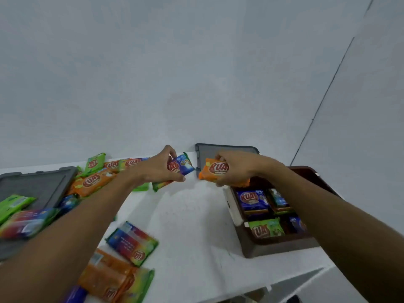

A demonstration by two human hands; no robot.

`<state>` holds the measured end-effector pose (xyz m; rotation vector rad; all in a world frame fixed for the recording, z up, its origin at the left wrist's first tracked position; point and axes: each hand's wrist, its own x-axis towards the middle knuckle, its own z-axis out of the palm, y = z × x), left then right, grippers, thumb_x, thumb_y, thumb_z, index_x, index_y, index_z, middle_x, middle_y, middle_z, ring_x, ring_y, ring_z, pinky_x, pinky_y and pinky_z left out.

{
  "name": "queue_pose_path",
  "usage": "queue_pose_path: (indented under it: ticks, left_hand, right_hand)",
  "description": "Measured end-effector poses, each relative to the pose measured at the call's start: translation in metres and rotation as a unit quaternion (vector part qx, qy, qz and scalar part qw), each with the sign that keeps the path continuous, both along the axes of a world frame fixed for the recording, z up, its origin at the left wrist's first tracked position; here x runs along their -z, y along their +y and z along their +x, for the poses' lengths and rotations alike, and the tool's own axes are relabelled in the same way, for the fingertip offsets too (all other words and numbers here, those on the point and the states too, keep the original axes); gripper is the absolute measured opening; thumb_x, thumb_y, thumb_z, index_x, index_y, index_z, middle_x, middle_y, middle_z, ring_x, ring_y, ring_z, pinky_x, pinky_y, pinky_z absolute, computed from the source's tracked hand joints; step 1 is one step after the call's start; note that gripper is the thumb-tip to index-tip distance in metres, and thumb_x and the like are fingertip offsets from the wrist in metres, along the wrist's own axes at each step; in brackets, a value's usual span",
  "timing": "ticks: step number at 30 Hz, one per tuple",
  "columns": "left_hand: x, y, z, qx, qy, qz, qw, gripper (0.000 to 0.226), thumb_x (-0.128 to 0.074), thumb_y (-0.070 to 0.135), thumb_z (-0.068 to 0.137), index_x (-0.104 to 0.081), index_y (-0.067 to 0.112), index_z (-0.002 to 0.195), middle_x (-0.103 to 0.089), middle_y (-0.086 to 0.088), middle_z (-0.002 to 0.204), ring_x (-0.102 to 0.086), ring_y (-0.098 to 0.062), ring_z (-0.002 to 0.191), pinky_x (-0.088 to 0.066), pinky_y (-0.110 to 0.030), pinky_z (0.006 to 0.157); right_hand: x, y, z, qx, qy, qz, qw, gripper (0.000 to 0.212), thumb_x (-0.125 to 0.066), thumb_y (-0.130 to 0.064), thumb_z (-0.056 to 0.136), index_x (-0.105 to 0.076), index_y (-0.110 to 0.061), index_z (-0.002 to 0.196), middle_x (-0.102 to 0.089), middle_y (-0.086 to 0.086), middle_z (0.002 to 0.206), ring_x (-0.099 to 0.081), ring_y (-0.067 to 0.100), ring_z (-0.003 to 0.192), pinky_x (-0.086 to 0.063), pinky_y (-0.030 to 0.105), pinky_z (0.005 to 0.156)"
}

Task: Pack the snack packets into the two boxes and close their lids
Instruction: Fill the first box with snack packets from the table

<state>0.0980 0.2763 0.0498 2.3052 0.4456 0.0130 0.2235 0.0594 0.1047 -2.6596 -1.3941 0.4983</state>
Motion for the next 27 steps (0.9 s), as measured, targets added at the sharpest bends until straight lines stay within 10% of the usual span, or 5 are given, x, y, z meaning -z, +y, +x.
queue_pose_path:
  ticks: [15, 27]
  left_hand:
    - [-0.006, -0.216, 0.102, 0.171, 0.023, 0.428, 0.887, 0.069, -0.068, 0.056, 0.078, -0.041, 0.029, 0.135, -0.055, 0.002, 0.126, -0.055, -0.023, 0.114, -0.05, -0.041, 0.083]
    - [0.014, -0.232, 0.118, 0.163, 0.101, 0.475, 0.859, 0.059, -0.075, 0.046, 0.077, -0.052, 0.02, 0.125, -0.053, -0.002, 0.119, -0.057, -0.029, 0.106, -0.044, -0.039, 0.071]
  right_hand:
    - [0.06, -0.186, 0.113, -0.033, -0.108, -0.033, 0.993, 0.052, -0.065, -0.054, 0.08, -0.056, -0.028, 0.125, -0.052, -0.003, 0.117, -0.053, 0.018, 0.107, -0.047, 0.038, 0.091]
    - [0.077, -0.188, 0.131, -0.098, -0.215, -0.027, 0.971, 0.05, -0.067, -0.045, 0.082, -0.044, -0.033, 0.124, -0.058, -0.003, 0.118, -0.059, 0.021, 0.103, -0.05, 0.04, 0.081]
